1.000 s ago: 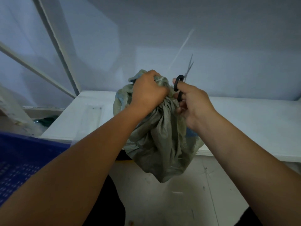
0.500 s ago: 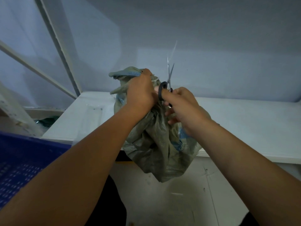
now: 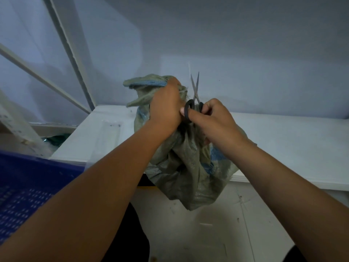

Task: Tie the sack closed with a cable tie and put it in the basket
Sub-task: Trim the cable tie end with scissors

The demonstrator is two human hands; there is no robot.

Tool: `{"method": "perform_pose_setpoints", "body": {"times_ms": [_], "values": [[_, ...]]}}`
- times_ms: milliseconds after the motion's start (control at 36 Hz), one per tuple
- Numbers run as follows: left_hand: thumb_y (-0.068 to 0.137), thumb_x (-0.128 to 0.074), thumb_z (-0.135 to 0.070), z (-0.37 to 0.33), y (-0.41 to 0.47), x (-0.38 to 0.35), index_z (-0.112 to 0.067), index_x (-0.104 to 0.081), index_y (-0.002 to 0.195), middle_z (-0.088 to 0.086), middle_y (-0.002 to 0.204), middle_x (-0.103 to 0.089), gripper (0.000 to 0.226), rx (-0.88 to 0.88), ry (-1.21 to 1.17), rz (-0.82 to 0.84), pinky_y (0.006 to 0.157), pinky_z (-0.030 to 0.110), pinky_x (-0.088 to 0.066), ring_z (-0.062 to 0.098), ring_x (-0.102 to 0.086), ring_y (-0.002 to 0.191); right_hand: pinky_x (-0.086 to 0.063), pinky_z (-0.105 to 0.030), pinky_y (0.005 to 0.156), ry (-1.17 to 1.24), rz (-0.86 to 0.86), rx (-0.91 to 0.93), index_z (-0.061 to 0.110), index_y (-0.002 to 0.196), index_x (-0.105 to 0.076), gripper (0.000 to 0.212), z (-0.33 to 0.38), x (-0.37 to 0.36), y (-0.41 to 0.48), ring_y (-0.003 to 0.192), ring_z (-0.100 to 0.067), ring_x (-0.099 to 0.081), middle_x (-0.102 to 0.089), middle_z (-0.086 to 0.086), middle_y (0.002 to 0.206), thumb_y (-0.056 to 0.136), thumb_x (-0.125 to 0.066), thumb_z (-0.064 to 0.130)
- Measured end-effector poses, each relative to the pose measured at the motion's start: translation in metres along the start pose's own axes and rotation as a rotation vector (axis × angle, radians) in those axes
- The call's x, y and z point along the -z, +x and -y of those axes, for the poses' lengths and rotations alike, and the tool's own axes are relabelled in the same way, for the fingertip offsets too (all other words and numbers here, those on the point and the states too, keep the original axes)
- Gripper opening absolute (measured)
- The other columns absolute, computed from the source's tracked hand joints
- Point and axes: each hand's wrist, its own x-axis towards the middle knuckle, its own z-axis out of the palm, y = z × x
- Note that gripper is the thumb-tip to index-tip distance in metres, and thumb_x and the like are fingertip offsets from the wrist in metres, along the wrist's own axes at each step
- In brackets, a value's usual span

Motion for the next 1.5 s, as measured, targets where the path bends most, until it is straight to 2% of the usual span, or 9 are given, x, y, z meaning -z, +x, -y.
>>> {"method": "perform_pose_setpoints", "body": {"times_ms": [139, 389, 611, 694, 806, 944, 1111, 1333, 1500], "values": [[0.088, -0.064, -0.011, -0.001, 0.008, 0.0, -0.006, -0.057, 0.11, 0.012, 0.097, -0.068, 0.024, 0.197, -0.125, 0.01, 0.074, 0.038, -0.053, 0.029, -0.066, 0.088, -0.044, -0.033, 0.046, -0.045, 0.033, 0.008, 0.021, 0.084, -0.041, 0.052, -0.003, -0.003, -0.001, 0.062, -0.017, -0.049, -0.047, -0.003, 0.076, 0.077, -0.077, 0.058], [0.084, -0.064, -0.006, 0.0, 0.01, 0.002, -0.006, -0.055, 0.11, 0.012, 0.092, -0.068, 0.028, 0.145, -0.111, 0.066, 0.071, 0.044, -0.057, 0.03, -0.066, 0.082, -0.046, -0.035, 0.045, -0.09, 0.084, 0.003, 0.02, 0.088, -0.043, 0.052, -0.004, -0.005, -0.001, 0.061, -0.02, -0.051, -0.049, -0.006, 0.077, 0.078, -0.077, 0.057], [0.09, -0.056, -0.008, -0.005, 0.005, 0.002, -0.011, -0.05, 0.105, 0.0, 0.078, -0.054, 0.017, -0.015, -0.03, 0.022, 0.054, 0.035, -0.039, 0.018, -0.054, 0.067, -0.051, -0.03, 0.043, -0.081, 0.092, -0.055, 0.019, 0.088, -0.045, 0.05, -0.003, 0.001, 0.002, 0.065, -0.021, -0.058, -0.053, -0.007, 0.078, 0.08, -0.075, 0.058], [0.092, -0.054, -0.004, -0.005, 0.003, 0.004, -0.008, -0.05, 0.116, 0.005, 0.084, -0.055, 0.025, -0.117, 0.029, 0.047, 0.064, 0.034, -0.039, 0.023, -0.054, 0.073, -0.053, -0.033, 0.046, -0.08, 0.091, -0.047, 0.018, 0.09, -0.046, 0.048, -0.004, 0.002, 0.003, 0.066, -0.023, -0.058, -0.054, -0.009, 0.077, 0.083, -0.072, 0.058], [0.092, -0.059, -0.011, -0.009, 0.001, 0.004, -0.009, -0.053, 0.12, 0.006, 0.088, -0.066, 0.029, -0.161, -0.123, 0.086, 0.07, 0.042, -0.054, 0.022, -0.064, 0.077, -0.052, -0.036, 0.049, -0.065, 0.089, -0.057, 0.018, 0.089, -0.043, 0.042, -0.004, 0.006, 0.003, 0.066, -0.024, -0.055, -0.053, -0.01, 0.078, 0.088, -0.07, 0.051], [0.088, -0.06, -0.008, -0.01, 0.003, 0.003, -0.009, -0.051, 0.118, 0.0, 0.077, -0.059, 0.031, -0.141, -0.145, 0.064, 0.059, 0.035, -0.043, 0.023, -0.061, 0.071, -0.053, -0.053, 0.057, -0.155, 0.074, -0.01, 0.021, 0.088, -0.042, 0.041, -0.003, 0.011, 0.003, 0.066, -0.023, -0.052, -0.051, -0.003, 0.075, 0.086, -0.07, 0.05], [0.091, -0.061, -0.011, -0.009, 0.006, 0.0, -0.009, -0.056, 0.12, 0.009, 0.094, -0.07, 0.03, -0.055, -0.209, 0.011, 0.076, 0.045, -0.055, 0.024, -0.066, 0.082, -0.035, -0.033, 0.056, -0.274, 0.076, 0.083, 0.018, 0.092, -0.042, 0.037, -0.003, 0.008, -0.004, 0.062, -0.017, -0.044, -0.047, 0.001, 0.074, 0.092, -0.065, 0.047], [0.086, -0.067, -0.008, -0.006, 0.011, 0.0, -0.009, -0.061, 0.117, 0.006, 0.099, -0.07, 0.032, 0.053, -0.277, -0.007, 0.084, 0.037, -0.055, 0.021, -0.067, 0.091, -0.032, -0.033, 0.055, -0.284, -0.052, 0.161, 0.01, 0.097, -0.048, 0.041, -0.001, 0.006, -0.004, 0.061, -0.016, -0.043, -0.05, 0.0, 0.073, 0.089, -0.068, 0.045], [0.089, -0.065, -0.01, -0.012, 0.006, 0.003, -0.008, -0.061, 0.116, 0.007, 0.1, -0.071, 0.028, -0.004, -0.347, 0.01, 0.084, 0.042, -0.055, 0.021, -0.066, 0.09, -0.027, -0.031, 0.052, -0.278, 0.028, 0.129, 0.017, 0.089, -0.04, 0.038, -0.002, 0.008, -0.005, 0.058, -0.014, -0.037, -0.044, 0.003, 0.069, 0.091, -0.067, 0.044]]}}
